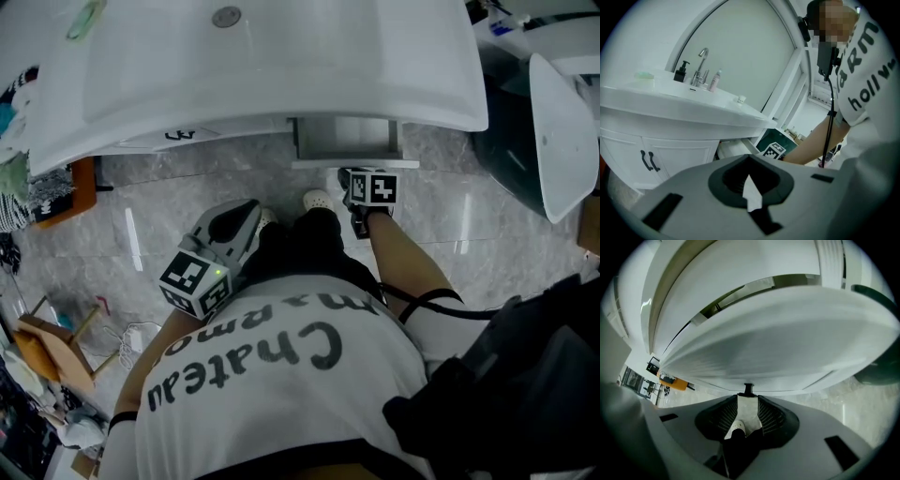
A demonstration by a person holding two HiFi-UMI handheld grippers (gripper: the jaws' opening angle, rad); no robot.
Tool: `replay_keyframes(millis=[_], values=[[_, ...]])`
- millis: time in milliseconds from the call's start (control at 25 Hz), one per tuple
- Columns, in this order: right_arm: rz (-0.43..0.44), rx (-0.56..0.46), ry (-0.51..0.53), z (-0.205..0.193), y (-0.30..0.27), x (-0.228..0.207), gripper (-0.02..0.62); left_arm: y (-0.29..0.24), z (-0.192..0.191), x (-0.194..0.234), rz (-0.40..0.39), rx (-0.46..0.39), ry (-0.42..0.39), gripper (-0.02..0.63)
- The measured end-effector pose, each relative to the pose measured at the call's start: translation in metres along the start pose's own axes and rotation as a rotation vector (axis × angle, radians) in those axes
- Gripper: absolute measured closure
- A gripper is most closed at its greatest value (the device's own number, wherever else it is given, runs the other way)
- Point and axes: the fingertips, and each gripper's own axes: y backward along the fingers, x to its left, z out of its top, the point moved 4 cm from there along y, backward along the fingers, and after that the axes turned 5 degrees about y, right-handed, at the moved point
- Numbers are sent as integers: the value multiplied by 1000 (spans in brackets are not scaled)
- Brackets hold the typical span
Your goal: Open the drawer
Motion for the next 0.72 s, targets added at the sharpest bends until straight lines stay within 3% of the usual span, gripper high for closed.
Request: replay_keyframes(millis=[120, 160, 280, 360, 520, 720], values=[[-27, 61, 38, -15, 12, 2, 502, 3, 8, 0, -16, -5, -32, 598], [-36, 65, 61, -20, 20, 2, 548, 5, 11, 0, -20, -7, -41, 598], [-36, 0, 93, -20, 52, 6, 580, 13, 25, 2, -22, -37, -63, 598], [-28, -109, 77, -6, 81, 11, 580, 20, 36, 6, -2, -60, -65, 598], [0, -423, 3, 42, 152, 25, 580, 35, 56, 15, 47, -95, -40, 598], [73, -741, -5, 100, 233, 57, 583, 47, 75, 6, 8, -165, -46, 598]])
